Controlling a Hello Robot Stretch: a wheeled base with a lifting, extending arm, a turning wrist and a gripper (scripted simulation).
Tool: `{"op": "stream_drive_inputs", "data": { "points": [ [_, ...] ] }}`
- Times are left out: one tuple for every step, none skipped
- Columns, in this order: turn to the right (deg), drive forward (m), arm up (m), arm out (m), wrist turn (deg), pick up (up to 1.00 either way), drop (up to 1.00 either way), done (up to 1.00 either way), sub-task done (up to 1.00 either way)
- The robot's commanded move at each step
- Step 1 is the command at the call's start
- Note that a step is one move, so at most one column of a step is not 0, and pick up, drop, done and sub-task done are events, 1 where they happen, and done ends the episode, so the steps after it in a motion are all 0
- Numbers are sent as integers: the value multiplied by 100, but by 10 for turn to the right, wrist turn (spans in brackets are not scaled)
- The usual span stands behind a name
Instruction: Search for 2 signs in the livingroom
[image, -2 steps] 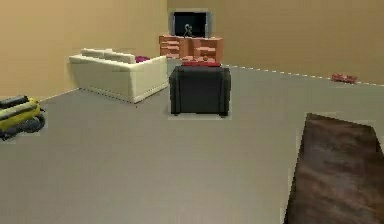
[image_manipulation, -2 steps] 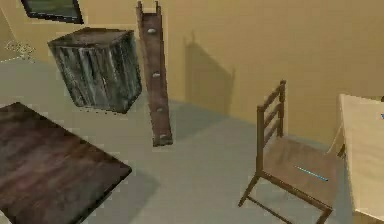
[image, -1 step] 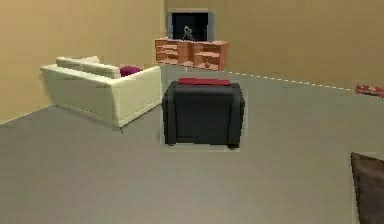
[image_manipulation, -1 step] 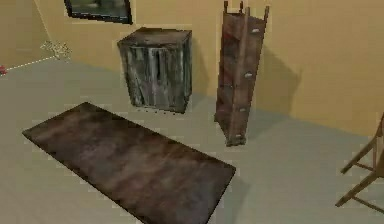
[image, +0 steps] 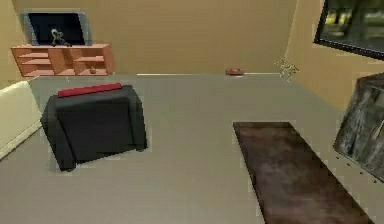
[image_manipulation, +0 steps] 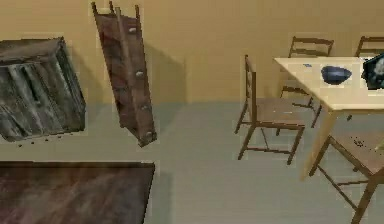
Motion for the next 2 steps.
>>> {"op": "stream_drive_inputs", "data": {
  "points": [
    [0,100,0,0,0,0,0,0,0],
    [0,100,0,0,0,0,0,0,0]
  ]
}}
